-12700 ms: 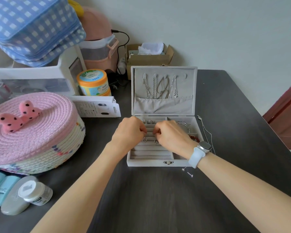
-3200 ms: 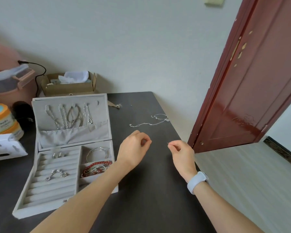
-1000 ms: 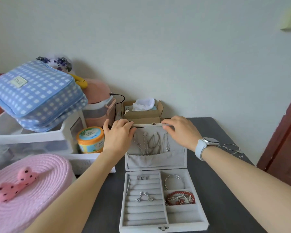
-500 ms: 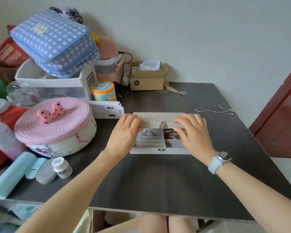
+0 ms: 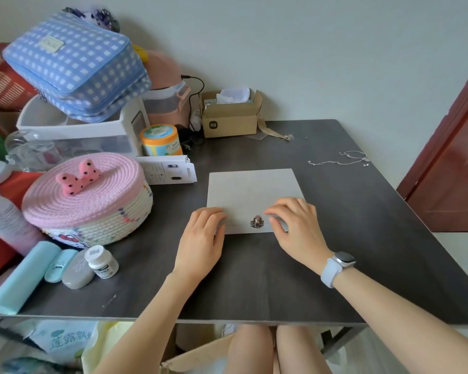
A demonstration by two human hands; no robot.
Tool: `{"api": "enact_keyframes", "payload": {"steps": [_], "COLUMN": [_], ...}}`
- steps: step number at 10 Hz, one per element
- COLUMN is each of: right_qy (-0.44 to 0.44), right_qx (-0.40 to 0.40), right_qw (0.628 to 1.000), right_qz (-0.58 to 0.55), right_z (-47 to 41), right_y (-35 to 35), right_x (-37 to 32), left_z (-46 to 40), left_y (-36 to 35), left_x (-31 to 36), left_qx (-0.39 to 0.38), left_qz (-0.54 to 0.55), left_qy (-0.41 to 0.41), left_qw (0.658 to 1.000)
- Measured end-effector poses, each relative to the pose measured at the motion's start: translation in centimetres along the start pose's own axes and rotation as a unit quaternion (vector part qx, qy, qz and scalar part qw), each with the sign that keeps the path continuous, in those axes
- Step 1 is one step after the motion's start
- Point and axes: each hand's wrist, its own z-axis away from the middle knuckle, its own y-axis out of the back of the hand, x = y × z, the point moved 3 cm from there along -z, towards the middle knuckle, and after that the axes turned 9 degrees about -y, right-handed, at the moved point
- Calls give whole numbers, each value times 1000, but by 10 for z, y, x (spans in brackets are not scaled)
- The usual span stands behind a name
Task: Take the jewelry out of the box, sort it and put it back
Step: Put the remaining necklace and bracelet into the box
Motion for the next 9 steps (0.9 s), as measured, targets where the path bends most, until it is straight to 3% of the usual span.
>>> {"api": "enact_keyframes", "payload": {"steps": [1,2,3,5,6,9], "right_qy": [22,45,66,71,31,22], "right_qx": [-8,2,7,-1,15,16], "right_qw": [1000,999,997,997,999,993], "right_qz": [-17,-23,-29,2,30,114], "right_z": [0,8,16,10,8,-7], "right_y": [-7,-11,-11,-12,-17,-32], "right_x": [-13,-15,-9,-9,-10,-10], "left_z": [8,14,20,23,22,19], "left_y": [-1,-1,-2,-6,-8,-6], "left_x": [2,-3,-6,-5,-5,-2], "left_qx": [-19,-73,-129,-241,-270,-299], "left_qz": [-11,-3,-26,-125,-136,-154], "left_qy": [52,184,259,283,283,274], "left_qw": [998,980,957,920,910,901]}}
